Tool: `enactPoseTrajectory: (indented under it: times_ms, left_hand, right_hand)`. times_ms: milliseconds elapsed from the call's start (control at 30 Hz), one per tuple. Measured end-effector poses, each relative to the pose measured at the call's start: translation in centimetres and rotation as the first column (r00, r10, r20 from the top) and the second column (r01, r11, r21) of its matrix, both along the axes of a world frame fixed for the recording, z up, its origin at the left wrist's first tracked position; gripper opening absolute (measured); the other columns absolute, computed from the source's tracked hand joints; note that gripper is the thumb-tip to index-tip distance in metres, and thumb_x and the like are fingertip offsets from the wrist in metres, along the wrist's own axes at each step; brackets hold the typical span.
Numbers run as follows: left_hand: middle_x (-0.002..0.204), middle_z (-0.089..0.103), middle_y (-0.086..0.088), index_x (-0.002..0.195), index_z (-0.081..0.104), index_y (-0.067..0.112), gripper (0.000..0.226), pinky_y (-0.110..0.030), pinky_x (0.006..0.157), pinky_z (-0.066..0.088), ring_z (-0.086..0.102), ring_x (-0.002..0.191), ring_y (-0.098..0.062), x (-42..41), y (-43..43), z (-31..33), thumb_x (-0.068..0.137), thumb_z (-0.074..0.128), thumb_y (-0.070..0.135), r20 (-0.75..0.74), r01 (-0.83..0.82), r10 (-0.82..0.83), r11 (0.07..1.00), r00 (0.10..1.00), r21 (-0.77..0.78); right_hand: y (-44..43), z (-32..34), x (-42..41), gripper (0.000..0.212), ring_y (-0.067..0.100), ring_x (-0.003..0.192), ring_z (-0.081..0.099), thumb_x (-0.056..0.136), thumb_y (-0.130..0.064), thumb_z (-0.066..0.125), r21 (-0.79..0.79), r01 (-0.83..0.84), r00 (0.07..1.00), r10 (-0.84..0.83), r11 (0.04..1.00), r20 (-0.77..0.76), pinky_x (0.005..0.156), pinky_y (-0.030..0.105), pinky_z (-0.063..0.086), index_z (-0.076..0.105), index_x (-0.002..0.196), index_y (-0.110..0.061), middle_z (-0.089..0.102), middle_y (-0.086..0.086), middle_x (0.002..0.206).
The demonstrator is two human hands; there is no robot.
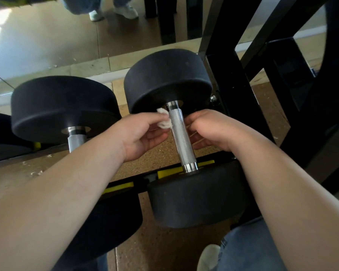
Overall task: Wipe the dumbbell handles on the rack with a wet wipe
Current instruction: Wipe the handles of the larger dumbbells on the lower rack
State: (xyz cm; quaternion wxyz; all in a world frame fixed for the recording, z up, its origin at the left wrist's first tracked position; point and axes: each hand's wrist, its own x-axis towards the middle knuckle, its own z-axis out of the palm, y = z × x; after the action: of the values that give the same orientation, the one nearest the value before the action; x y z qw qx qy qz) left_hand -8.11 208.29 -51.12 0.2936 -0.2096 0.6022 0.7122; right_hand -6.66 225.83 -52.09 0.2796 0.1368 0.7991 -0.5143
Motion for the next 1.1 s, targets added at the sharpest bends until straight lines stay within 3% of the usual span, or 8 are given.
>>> enactPoseTrajectory:
  times_ms: [200,367,500,667,733,800,900,1100]
  left_hand:
    - [0.084,0.077,-0.007,0.097,0.07,0.006,0.013,-0.021,0.065,0.061,0.075,0.074,-0.011,0.3,0.9,-0.2,0.091,0.067,-0.005,-0.076,-0.178,0.179,0.984,0.981,0.02]
    - [0.098,0.079,-0.007,0.104,0.072,0.01,0.011,-0.026,0.072,0.061,0.075,0.088,-0.015,0.5,0.4,0.5,0.096,0.064,0.011,-0.056,-0.134,0.137,0.99,0.989,0.047]
    - [0.092,0.08,-0.005,0.1,0.075,0.01,0.015,-0.02,0.07,0.06,0.076,0.082,-0.011,0.9,0.2,0.4,0.092,0.068,0.0,-0.117,-0.064,0.061,0.998,0.991,-0.02]
    - [0.09,0.079,-0.003,0.096,0.075,0.011,0.016,-0.016,0.068,0.056,0.073,0.077,-0.008,0.6,1.2,-0.4,0.082,0.082,0.007,-0.207,-0.113,0.086,0.986,0.974,-0.125]
    - [0.088,0.079,-0.003,0.097,0.075,0.012,0.017,-0.016,0.065,0.056,0.072,0.076,-0.007,0.5,0.8,-0.5,0.082,0.082,0.009,-0.186,-0.054,0.024,0.985,0.982,-0.161]
    - [0.09,0.079,-0.004,0.097,0.075,0.012,0.02,-0.019,0.067,0.056,0.073,0.081,-0.009,1.1,0.0,-0.6,0.079,0.083,0.007,-0.088,0.193,-0.22,0.949,0.971,-0.248]
    - [0.088,0.078,-0.006,0.088,0.072,0.01,0.013,-0.018,0.067,0.058,0.073,0.082,-0.011,2.9,-0.2,-0.9,0.081,0.081,0.002,0.067,0.527,-0.529,0.81,0.846,-0.258]
    - [0.083,0.074,-0.004,0.09,0.064,0.011,0.019,-0.021,0.068,0.061,0.073,0.076,-0.011,2.3,-0.1,-1.2,0.088,0.069,-0.008,-0.022,0.316,-0.319,0.944,0.947,-0.091]
  right_hand:
    - [0.0,-0.2,0.1,0.035,0.022,0.093,0.075,0.101,-0.007,0.041,0.028,-0.032,0.999,0.032,0.999,-0.01,0.093,0.046,0.06,0.07,0.114,-0.023,0.077,0.005,0.099]
    - [0.1,-0.2,0.2,0.035,0.021,0.092,0.074,0.1,-0.006,0.042,0.057,-0.052,0.998,0.054,0.997,-0.026,0.091,0.046,0.06,0.071,0.105,-0.024,0.076,0.003,0.097]
    - [0.0,-0.2,0.1,0.037,0.019,0.091,0.074,0.1,-0.006,0.041,0.062,-0.066,0.997,0.067,0.996,-0.024,0.09,0.044,0.061,0.072,0.11,-0.024,0.076,0.002,0.098]
    - [0.0,0.0,0.3,0.034,0.019,0.095,0.073,0.1,-0.008,0.043,0.085,-0.099,0.994,0.102,0.992,-0.04,0.091,0.044,0.06,0.071,0.109,-0.024,0.075,0.001,0.102]
    - [0.0,0.0,0.3,0.033,0.019,0.095,0.073,0.1,-0.009,0.044,0.094,-0.102,0.993,0.107,0.99,-0.049,0.09,0.043,0.06,0.072,0.109,-0.025,0.076,0.0,0.102]
    - [0.0,0.0,0.2,0.033,0.018,0.092,0.073,0.1,-0.008,0.044,0.102,-0.097,0.993,0.103,0.99,-0.052,0.087,0.041,0.061,0.072,0.107,-0.024,0.076,-0.001,0.097]
    - [-0.1,0.1,0.2,0.037,0.016,0.084,0.072,0.098,-0.004,0.042,0.126,-0.088,0.993,0.096,0.988,-0.062,0.074,0.034,0.059,0.073,0.107,-0.022,0.076,-0.001,0.092]
    - [0.0,0.2,0.3,0.037,0.016,0.092,0.072,0.098,-0.005,0.043,0.114,-0.081,0.993,0.09,0.99,-0.073,0.084,0.039,0.06,0.074,0.108,-0.025,0.076,-0.002,0.098]
